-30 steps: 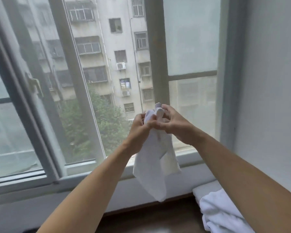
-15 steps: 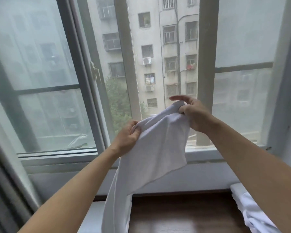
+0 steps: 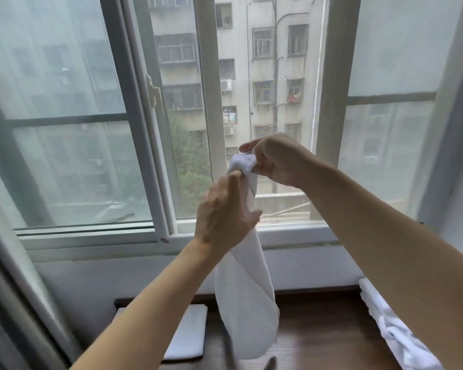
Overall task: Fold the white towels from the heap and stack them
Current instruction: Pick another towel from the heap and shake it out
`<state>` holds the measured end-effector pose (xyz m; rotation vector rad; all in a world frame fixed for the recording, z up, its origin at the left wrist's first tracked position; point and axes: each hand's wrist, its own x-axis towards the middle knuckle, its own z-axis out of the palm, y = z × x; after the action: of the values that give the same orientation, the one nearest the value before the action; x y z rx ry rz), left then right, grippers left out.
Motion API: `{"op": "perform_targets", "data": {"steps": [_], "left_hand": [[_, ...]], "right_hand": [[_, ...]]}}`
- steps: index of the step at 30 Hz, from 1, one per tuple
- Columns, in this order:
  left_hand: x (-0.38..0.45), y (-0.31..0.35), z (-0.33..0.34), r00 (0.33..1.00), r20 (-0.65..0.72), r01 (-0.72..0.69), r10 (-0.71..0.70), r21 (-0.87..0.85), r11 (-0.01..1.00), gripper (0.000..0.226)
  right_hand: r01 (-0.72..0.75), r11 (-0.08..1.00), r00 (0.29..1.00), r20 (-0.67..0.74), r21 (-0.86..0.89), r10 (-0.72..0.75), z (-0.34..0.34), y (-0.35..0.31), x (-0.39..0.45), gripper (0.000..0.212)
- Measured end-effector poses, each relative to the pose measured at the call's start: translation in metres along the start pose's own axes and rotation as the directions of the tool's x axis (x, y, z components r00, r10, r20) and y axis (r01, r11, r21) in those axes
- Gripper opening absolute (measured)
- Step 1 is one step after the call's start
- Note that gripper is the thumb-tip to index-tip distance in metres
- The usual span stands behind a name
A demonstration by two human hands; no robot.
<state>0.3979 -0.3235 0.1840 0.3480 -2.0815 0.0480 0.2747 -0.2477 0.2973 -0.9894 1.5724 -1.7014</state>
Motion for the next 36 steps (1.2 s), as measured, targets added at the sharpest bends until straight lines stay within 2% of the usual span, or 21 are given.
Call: {"op": "perform_targets", "data": {"steps": [2, 4, 5, 7, 9, 10, 12, 13, 15, 17, 19, 21, 22, 23, 26, 28, 30, 31, 32, 34, 36], "left_hand": [[0.004, -0.005, 0.006, 1.000, 0.024, -0.019, 0.017, 0.086, 0.996, 0.056], [0.005, -0.012, 0.011, 0.998, 0.019, 0.057, -0.057, 0.021, 0.998, 0.030], [0.007, -0.012, 0.012, 0.989, 0.045, 0.146, -0.144, -0.045, 0.988, 0.027], [0.010, -0.004, 0.015, 0.941, 0.195, 0.305, -0.276, -0.144, 0.941, 0.054], [0.016, 0.014, 0.020, 0.921, 0.259, 0.322, -0.292, -0.081, 0.943, 0.078], [0.018, 0.022, 0.025, 0.921, 0.256, 0.308, -0.294, -0.016, 0.951, 0.076], [0.025, 0.029, 0.036, 0.917, 0.220, 0.334, -0.332, 0.030, 0.942, 0.046], [0.030, 0.029, 0.039, 0.907, 0.202, 0.379, -0.369, -0.017, 0.925, 0.034], [0.037, 0.020, 0.038, 0.880, 0.164, 0.471, -0.445, -0.194, 0.860, 0.030], [0.046, 0.010, 0.029, 0.868, 0.097, 0.489, -0.486, -0.325, 0.809, 0.019], [0.058, 0.001, 0.017, 0.884, 0.062, 0.451, -0.464, -0.378, 0.809, 0.008], [0.072, -0.006, 0.004, 0.924, 0.018, 0.363, -0.382, -0.357, 0.861, 0.004], [0.079, -0.012, 0.000, 0.940, -0.011, 0.321, -0.342, -0.317, 0.892, 0.007], [0.085, -0.017, -0.004, 0.947, -0.029, 0.299, -0.319, -0.280, 0.912, 0.010], [0.094, -0.031, -0.011, 0.938, -0.042, 0.323, -0.343, -0.246, 0.914, 0.012], [0.094, -0.037, -0.012, 0.925, -0.038, 0.356, -0.379, -0.263, 0.897, 0.010], [0.091, -0.036, -0.009, 0.921, -0.045, 0.357, -0.386, -0.291, 0.888, 0.012], [0.089, -0.033, -0.007, 0.923, -0.054, 0.349, -0.381, -0.304, 0.887, 0.013], [0.088, -0.032, -0.004, 0.922, -0.061, 0.347, -0.383, -0.308, 0.886, 0.015], [0.087, -0.032, -0.002, 0.908, -0.075, 0.376, -0.413, -0.293, 0.879, 0.019], [0.087, -0.038, -0.004, 0.887, -0.088, 0.422, -0.454, -0.250, 0.872, 0.025]], "right_hand": [[0.001, 0.998, 0.999, -0.033, -0.069, -0.003, -0.003, -0.001, 0.002, 0.040], [0.010, 0.991, 0.998, -0.056, -0.134, -0.018, -0.009, 0.000, 0.003, 0.036], [0.024, 0.988, 0.998, -0.057, -0.150, -0.033, -0.013, 0.000, 0.004, 0.042], [0.033, 0.989, 0.998, -0.043, -0.142, -0.039, -0.019, 0.002, 0.005, 0.049], [0.031, 0.989, 1.000, 0.010, -0.146, -0.029, -0.023, 0.003, 0.003, 0.034], [0.041, 0.986, 0.998, 0.043, -0.163, -0.034, -0.024, 0.004, 0.003, 0.035], [0.084, 0.972, 0.996, 0.057, -0.220, -0.073, -0.032, 0.008, 0.006, 0.035], [0.122, 0.957, 0.993, 0.042, -0.263, -0.115, -0.038, 0.011, 0.007, 0.032], [0.191, 0.912, 0.975, -0.038, -0.362, -0.219, -0.058, 0.016, 0.008, 0.012], [0.238, 0.837, 0.939, -0.101, -0.494, -0.327, -0.079, 0.021, 0.010, 0.004], [0.244, 0.670, 0.884, -0.124, -0.701, -0.452, -0.096, 0.025, 0.012, 0.011], [0.168, 0.451, 0.848, -0.105, -0.877, -0.520, -0.107, 0.031, 0.013, 0.015], [0.150, 0.392, 0.848, -0.085, -0.907, -0.522, -0.113, 0.035, 0.014, 0.016], [0.150, 0.383, 0.860, -0.071, -0.911, -0.506, -0.119, 0.041, 0.017, 0.019], [0.150, 0.467, 0.898, -0.078, -0.871, -0.433, -0.134, 0.066, 0.025, 0.037], [0.116, 0.584, 0.899, -0.165, -0.803, -0.405, -0.136, 0.083, 0.029, 0.044], [0.099, 0.833, 0.921, -0.267, -0.545, -0.284, -0.130, 0.097, 0.030, 0.037], [0.077, 0.929, 0.945, -0.270, -0.362, -0.183, -0.124, 0.102, 0.031, 0.031], [0.057, 0.975, 0.963, -0.247, -0.217, -0.111, -0.119, 0.105, 0.031, 0.028], [0.073, 0.984, 0.978, -0.184, -0.160, -0.102, -0.110, 0.107, 0.030, 0.032], [0.155, 0.945, 0.981, -0.071, -0.288, -0.182, -0.107, 0.108, 0.025, 0.037]]}}
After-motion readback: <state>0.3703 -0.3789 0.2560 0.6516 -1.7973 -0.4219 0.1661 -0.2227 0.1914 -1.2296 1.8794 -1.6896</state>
